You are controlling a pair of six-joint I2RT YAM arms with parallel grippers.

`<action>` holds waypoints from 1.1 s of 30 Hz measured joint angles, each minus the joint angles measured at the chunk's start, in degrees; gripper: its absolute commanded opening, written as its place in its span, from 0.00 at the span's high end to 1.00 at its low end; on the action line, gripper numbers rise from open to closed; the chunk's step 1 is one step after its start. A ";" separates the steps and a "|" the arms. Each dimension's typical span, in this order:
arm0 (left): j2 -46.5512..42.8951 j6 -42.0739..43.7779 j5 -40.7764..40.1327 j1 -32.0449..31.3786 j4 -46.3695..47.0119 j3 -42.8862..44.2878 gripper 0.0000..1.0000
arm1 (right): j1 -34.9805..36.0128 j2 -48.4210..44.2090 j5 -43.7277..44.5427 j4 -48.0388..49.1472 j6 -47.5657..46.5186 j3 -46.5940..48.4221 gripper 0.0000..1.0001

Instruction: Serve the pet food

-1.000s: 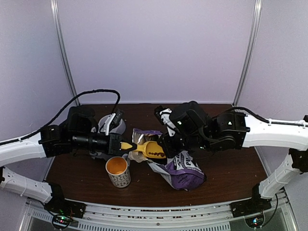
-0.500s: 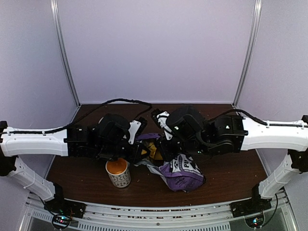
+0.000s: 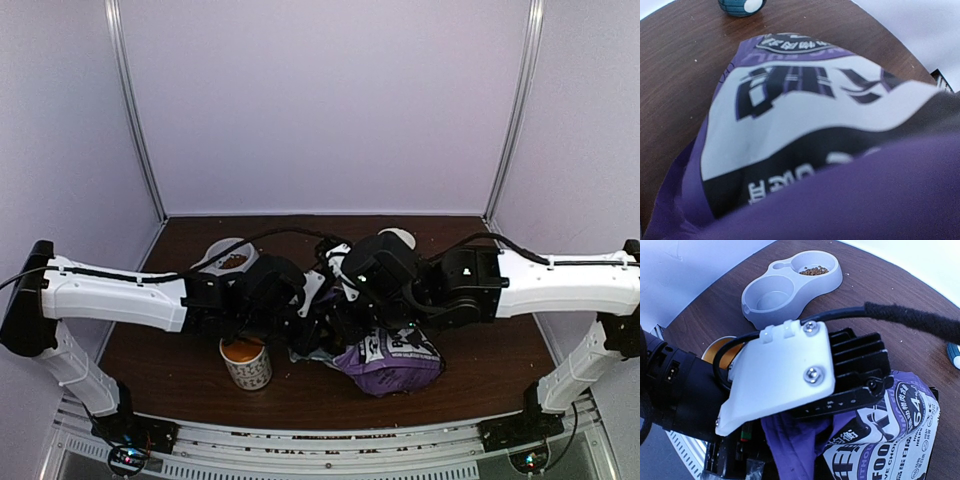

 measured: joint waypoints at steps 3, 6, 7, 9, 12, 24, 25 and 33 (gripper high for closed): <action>-0.26 0.31 2.91 0.37 2.95 -1.95 1.00 | 0.31 0.00 -0.15 0.00 0.04 -0.61 1.00; -1.22 0.42 3.74 0.48 3.98 -3.06 1.00 | 0.48 0.00 -0.17 0.44 0.13 -0.92 1.00; -1.70 0.44 3.69 0.48 3.98 -3.37 1.00 | 0.55 0.00 -0.17 0.68 0.13 -1.01 1.00; -2.80 0.42 2.34 0.35 3.17 -3.65 1.00 | 0.76 -0.04 -0.26 1.42 0.26 -1.22 1.00; -3.85 0.37 -2.01 -0.09 1.27 -3.30 1.00 | 0.87 -0.09 -0.61 2.67 0.52 -1.25 1.00; 1.55 0.74 -8.72 -1.55 -3.43 3.89 1.00 | 0.55 -0.98 1.38 2.45 1.46 -1.64 1.00; 1.73 0.74 -8.09 -1.55 -3.15 3.87 1.00 | 0.52 -1.01 1.51 2.34 1.46 -1.66 1.00; 1.36 0.85 2.62 -0.37 2.69 0.48 1.00 | 0.74 -1.42 1.38 1.86 1.51 -2.84 1.00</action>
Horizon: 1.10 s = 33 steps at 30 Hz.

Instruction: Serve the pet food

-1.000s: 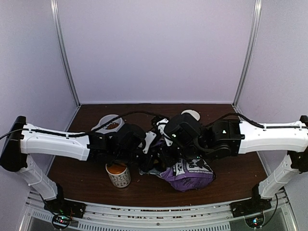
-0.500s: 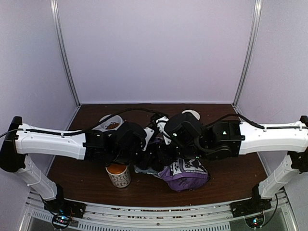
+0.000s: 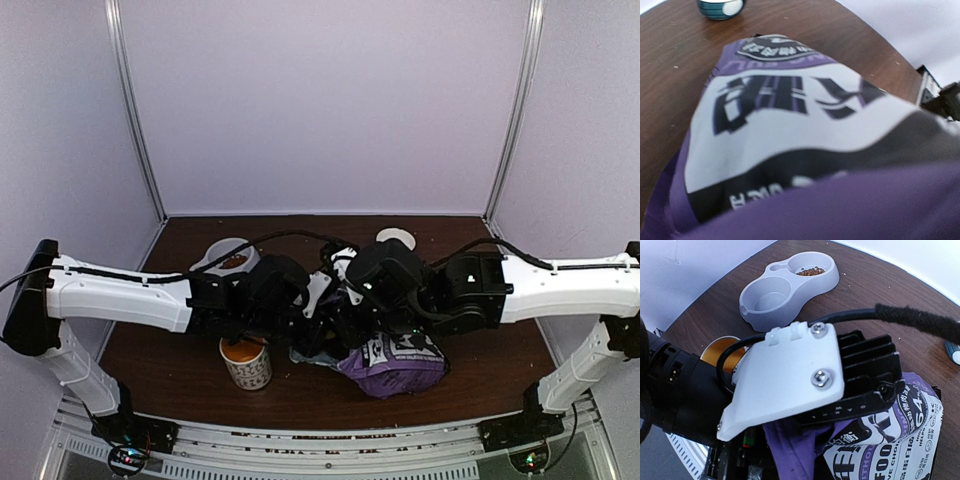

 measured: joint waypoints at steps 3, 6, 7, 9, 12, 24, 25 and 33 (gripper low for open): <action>-0.59 -0.02 5.29 0.48 2.82 -1.99 1.00 | 0.24 -0.31 -0.35 -0.66 0.02 -0.44 1.00; -1.31 -0.13 9.68 0.79 4.87 -3.37 1.00 | 0.44 -0.90 -0.61 -1.16 0.09 -0.79 1.00; -1.55 -0.31 10.69 0.81 5.42 -3.74 1.00 | 0.46 -1.27 -0.74 -1.16 0.11 -1.09 1.00; -2.19 -0.72 12.94 0.85 6.60 -4.55 1.00 | 0.55 -1.99 -0.96 -1.16 0.17 -1.62 1.00; -2.97 -1.64 15.87 0.85 8.41 -5.60 1.00 | 0.72 -2.78 -1.09 -1.27 0.35 -2.19 1.00; -7.96 -10.05 26.45 2.01 21.44 -13.29 1.00 | 1.07 -4.63 -1.33 -0.33 0.39 -3.63 1.00; -8.52 -10.97 26.91 2.23 22.27 -13.79 1.00 | 1.07 -4.63 -1.36 -0.13 0.20 -3.63 1.00; -15.06 -21.05 28.50 6.34 28.20 -19.32 1.00 | 0.90 -6.10 0.02 1.49 1.44 -4.07 1.00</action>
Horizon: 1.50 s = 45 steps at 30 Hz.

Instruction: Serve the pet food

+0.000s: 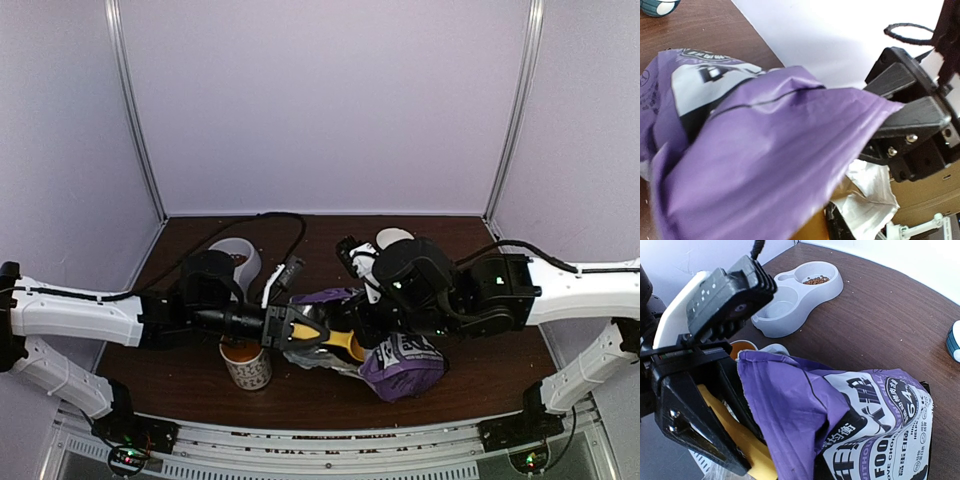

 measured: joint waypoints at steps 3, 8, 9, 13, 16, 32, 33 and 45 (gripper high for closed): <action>-2.36 -2.95 0.81 1.38 0.28 -1.44 1.00 | 0.00 -0.20 0.68 -0.09 0.09 0.00 1.00; -6.84 -7.28 2.03 5.07 0.13 -4.44 1.00 | -0.02 -0.96 1.97 -0.66 0.13 -0.09 1.00; -7.78 -8.13 2.29 5.86 0.04 -4.92 1.00 | -0.02 -1.16 2.23 -0.70 0.13 -0.20 1.00; -11.76 -10.82 3.02 8.24 -1.05 -6.27 1.00 | -0.02 -1.73 3.08 -0.85 0.11 -0.26 1.00; -14.62 -12.15 3.23 9.35 -2.89 -6.49 1.00 | -0.02 -1.90 3.34 -0.85 0.13 -0.26 1.00; -28.46 -16.83 7.72 14.49 -9.68 -8.59 1.00 | 0.00 -2.78 4.39 -0.85 0.20 -0.26 1.00; -29.09 -17.07 8.13 14.88 -10.12 -8.59 1.00 | 0.00 -2.78 4.46 -0.85 0.22 -0.26 1.00; -34.16 -17.42 10.12 16.65 -13.62 -8.59 1.00 | 0.00 -3.43 4.61 -0.90 0.50 -0.61 1.00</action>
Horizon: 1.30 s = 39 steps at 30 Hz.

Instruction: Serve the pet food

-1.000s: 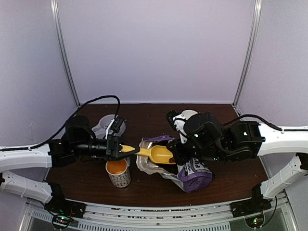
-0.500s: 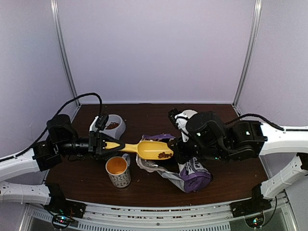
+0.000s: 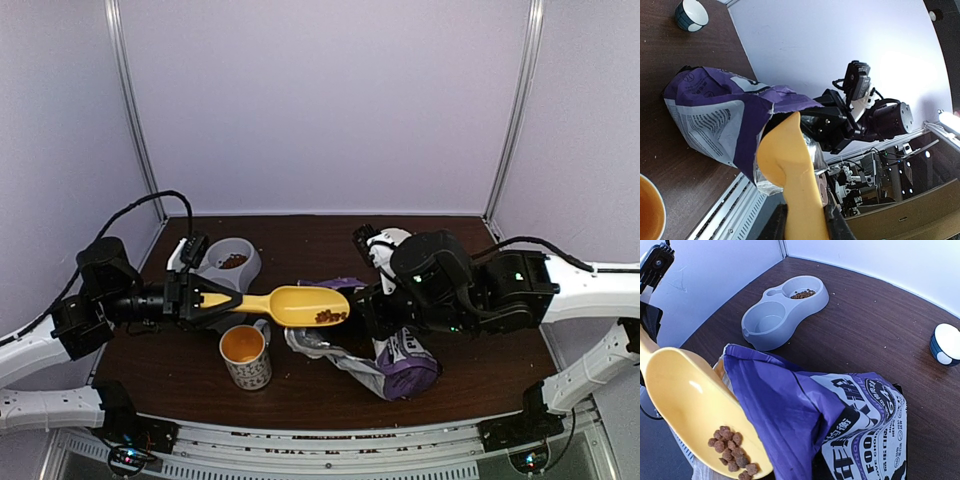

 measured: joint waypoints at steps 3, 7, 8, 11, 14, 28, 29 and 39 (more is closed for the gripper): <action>-0.90 0.42 -0.17 0.02 -0.96 0.20 1.00 | 0.00 -0.52 -0.02 -0.15 0.13 -0.15 1.00; 1.31 7.85 -2.34 0.09 -11.30 6.40 1.00 | -0.02 -0.55 0.07 -0.17 0.13 -0.17 1.00; 2.23 9.60 -2.97 0.09 -13.14 7.50 1.00 | -0.02 -0.52 0.07 -0.20 0.11 -0.17 1.00; 6.08 14.12 -4.15 -0.42 -17.16 11.98 1.00 | 0.04 -0.17 0.22 -0.20 0.07 -0.07 1.00; 10.21 17.40 -6.01 -2.34 -19.21 14.56 1.00 | 0.35 0.90 0.61 -0.59 0.09 0.76 1.00; 23.80 24.70 -34.82 -20.39 -22.18 16.33 1.00 | 4.68 11.98 1.55 0.72 1.01 8.28 1.00; 23.74 24.68 -35.52 -20.41 -21.07 15.37 1.00 | 4.72 12.79 1.90 0.76 1.44 8.70 1.00; 16.20 29.09 -37.27 -20.33 -17.40 15.10 1.00 | -5.75 5.49 4.35 -3.30 3.78 7.39 1.00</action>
